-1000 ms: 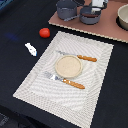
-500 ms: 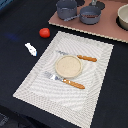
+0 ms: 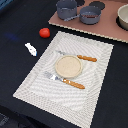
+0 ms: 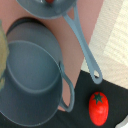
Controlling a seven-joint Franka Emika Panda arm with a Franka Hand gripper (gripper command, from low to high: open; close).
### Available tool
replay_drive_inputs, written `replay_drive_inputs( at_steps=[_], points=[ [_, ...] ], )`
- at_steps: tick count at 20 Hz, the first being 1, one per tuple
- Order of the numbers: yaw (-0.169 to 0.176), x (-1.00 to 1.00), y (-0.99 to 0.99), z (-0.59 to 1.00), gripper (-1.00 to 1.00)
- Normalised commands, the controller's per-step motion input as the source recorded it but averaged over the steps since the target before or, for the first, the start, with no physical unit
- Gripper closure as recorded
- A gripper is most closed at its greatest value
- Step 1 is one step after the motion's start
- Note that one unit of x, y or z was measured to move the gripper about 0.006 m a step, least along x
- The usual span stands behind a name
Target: Place the fish, sausage, and tomato into the frying pan.
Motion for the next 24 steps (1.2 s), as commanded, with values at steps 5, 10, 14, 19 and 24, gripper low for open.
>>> replay_drive_inputs(
  at_steps=[5, 10, 14, 19, 24],
  points=[
    [-0.006, -0.61, -0.73, 0.00, -1.00],
    [-0.010, -0.62, -0.71, -0.01, -1.00],
    [-0.025, -0.63, -0.68, -0.14, -1.00],
    [-0.056, -0.63, -0.61, -0.29, -1.00],
    [-0.078, -0.55, -0.65, -0.30, -1.00]
  ],
)
